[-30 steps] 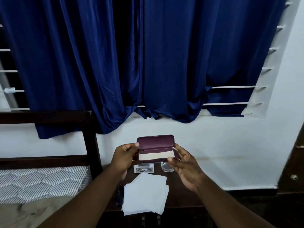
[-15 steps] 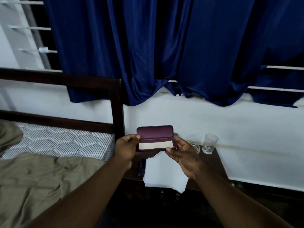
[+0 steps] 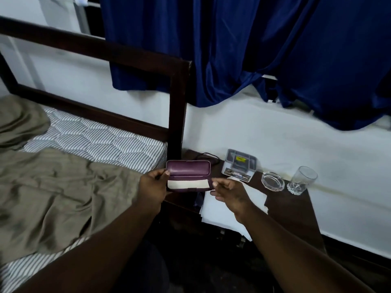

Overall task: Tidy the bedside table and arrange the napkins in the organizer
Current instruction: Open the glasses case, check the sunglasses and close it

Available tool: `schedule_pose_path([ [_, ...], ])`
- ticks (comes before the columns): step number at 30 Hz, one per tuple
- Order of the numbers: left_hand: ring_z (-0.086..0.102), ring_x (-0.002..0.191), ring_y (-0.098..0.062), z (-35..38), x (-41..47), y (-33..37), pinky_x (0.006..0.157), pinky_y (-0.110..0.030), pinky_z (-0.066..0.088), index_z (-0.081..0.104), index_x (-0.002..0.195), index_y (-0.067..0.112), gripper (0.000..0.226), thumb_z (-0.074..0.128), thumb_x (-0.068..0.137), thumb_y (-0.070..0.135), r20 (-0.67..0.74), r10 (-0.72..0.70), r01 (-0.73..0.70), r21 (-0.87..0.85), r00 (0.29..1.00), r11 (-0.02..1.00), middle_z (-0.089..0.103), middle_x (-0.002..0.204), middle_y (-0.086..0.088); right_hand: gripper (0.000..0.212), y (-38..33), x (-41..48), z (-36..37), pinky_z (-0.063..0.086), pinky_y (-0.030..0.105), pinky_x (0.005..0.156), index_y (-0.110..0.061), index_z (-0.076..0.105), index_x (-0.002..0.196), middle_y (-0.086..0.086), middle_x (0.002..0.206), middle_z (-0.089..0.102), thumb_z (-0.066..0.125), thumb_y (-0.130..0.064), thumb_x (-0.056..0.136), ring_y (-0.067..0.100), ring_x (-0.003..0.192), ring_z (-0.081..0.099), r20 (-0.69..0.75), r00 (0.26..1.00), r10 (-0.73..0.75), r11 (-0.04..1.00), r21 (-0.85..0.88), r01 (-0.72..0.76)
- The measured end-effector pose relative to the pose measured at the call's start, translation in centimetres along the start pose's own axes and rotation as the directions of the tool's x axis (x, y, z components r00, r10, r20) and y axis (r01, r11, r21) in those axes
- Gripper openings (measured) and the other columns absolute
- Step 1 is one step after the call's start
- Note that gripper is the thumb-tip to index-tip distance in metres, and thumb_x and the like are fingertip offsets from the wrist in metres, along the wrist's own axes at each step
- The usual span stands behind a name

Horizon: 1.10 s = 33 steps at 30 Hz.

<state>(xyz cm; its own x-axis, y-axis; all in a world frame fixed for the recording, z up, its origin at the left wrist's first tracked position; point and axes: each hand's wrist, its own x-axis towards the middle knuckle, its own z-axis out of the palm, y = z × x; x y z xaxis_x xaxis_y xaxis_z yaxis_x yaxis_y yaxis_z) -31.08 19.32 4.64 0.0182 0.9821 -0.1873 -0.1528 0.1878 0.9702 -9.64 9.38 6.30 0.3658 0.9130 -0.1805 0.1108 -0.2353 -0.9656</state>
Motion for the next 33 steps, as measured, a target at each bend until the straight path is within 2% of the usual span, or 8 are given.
schedule_pose_path([
  [3,0.070,0.073,-0.022,-0.8,0.9,-1.1,0.066,-0.031,0.062,0.076,0.092,0.009,0.011,0.066,0.097,0.010,-0.049,0.105,-0.099,0.104,0.993,0.990,0.073,0.076,-0.003,0.013,1.1,2.1,1.0,0.051,0.027,0.073,-0.024,0.075,0.097,0.008,0.092,0.076,0.066,-0.014,0.097,0.019,0.078,0.071,-0.006,0.997,-0.073,0.973,-0.222,0.069],
  [5,0.069,0.072,-0.012,-1.3,1.4,-1.7,0.066,-0.022,0.059,0.077,0.099,0.008,0.012,0.065,0.098,0.011,-0.064,0.143,-0.132,0.160,0.988,0.978,0.074,0.079,0.002,0.018,2.0,3.7,1.3,0.053,0.033,0.072,-0.032,0.076,0.087,0.001,0.083,0.077,0.071,-0.015,0.093,0.015,0.072,0.069,0.010,0.995,-0.101,0.928,-0.360,0.098],
  [8,0.071,0.077,-0.015,-1.9,2.4,-2.7,0.077,-0.033,0.060,0.079,0.101,0.010,0.014,0.067,0.097,0.016,-0.087,0.166,-0.143,0.222,0.982,0.965,0.076,0.083,0.001,0.011,2.4,5.6,1.6,0.055,0.033,0.078,-0.026,0.080,0.092,-0.005,0.088,0.077,0.072,-0.019,0.090,0.012,0.079,0.069,0.091,0.982,-0.166,0.765,-0.617,0.186],
  [12,0.074,0.081,-0.016,-2.3,3.7,-3.6,0.078,-0.037,0.061,0.079,0.101,0.016,0.016,0.068,0.095,0.026,-0.104,0.184,-0.150,0.277,0.977,0.949,0.077,0.083,0.004,0.015,1.9,7.0,2.0,0.051,0.032,0.070,-0.028,0.079,0.088,-0.005,0.089,0.066,0.067,-0.019,0.086,0.019,0.083,0.064,0.269,0.930,-0.251,0.417,-0.837,0.355],
  [17,0.075,0.087,-0.017,-2.5,4.7,-4.1,0.086,-0.047,0.062,0.078,0.102,0.018,0.015,0.069,0.094,0.026,-0.179,0.158,-0.108,0.261,0.971,0.959,0.079,0.088,0.004,0.020,2.5,9.8,2.8,0.040,0.031,0.070,-0.031,0.080,0.085,-0.004,0.079,0.065,0.073,-0.016,0.074,0.026,0.079,0.065,0.461,0.825,-0.326,0.083,-0.856,0.511],
  [20,0.076,0.086,-0.017,-2.8,5.2,-4.3,0.085,-0.048,0.062,0.079,0.100,0.021,0.014,0.068,0.093,0.027,-0.172,0.141,-0.097,0.243,0.975,0.965,0.079,0.087,0.004,0.028,2.6,11.0,3.1,0.036,0.030,0.068,-0.034,0.080,0.082,-0.006,0.075,0.064,0.083,-0.011,0.065,0.025,0.074,0.064,0.566,0.781,-0.265,-0.070,-0.819,0.570],
  [27,0.077,0.088,-0.019,-3.6,6.3,-5.1,0.086,-0.053,0.061,0.079,0.100,0.025,0.028,0.066,0.084,0.043,-0.151,0.125,-0.092,0.208,0.981,0.974,0.080,0.089,0.005,0.016,1.8,12.4,3.6,0.033,0.036,0.086,-0.033,0.079,0.089,-0.006,0.090,0.066,0.075,-0.023,0.078,0.024,0.098,0.060,0.688,0.719,-0.101,-0.168,-0.724,0.669],
  [33,0.077,0.087,-0.020,-3.6,6.1,-4.9,0.085,-0.054,0.061,0.078,0.097,0.032,0.026,0.065,0.082,0.049,-0.142,0.144,-0.114,0.204,0.979,0.972,0.080,0.088,0.006,0.017,1.1,12.9,3.3,0.038,0.038,0.084,-0.033,0.076,0.079,-0.007,0.084,0.062,0.080,-0.019,0.070,0.025,0.091,0.060,0.702,0.701,-0.129,-0.177,-0.712,0.680],
])
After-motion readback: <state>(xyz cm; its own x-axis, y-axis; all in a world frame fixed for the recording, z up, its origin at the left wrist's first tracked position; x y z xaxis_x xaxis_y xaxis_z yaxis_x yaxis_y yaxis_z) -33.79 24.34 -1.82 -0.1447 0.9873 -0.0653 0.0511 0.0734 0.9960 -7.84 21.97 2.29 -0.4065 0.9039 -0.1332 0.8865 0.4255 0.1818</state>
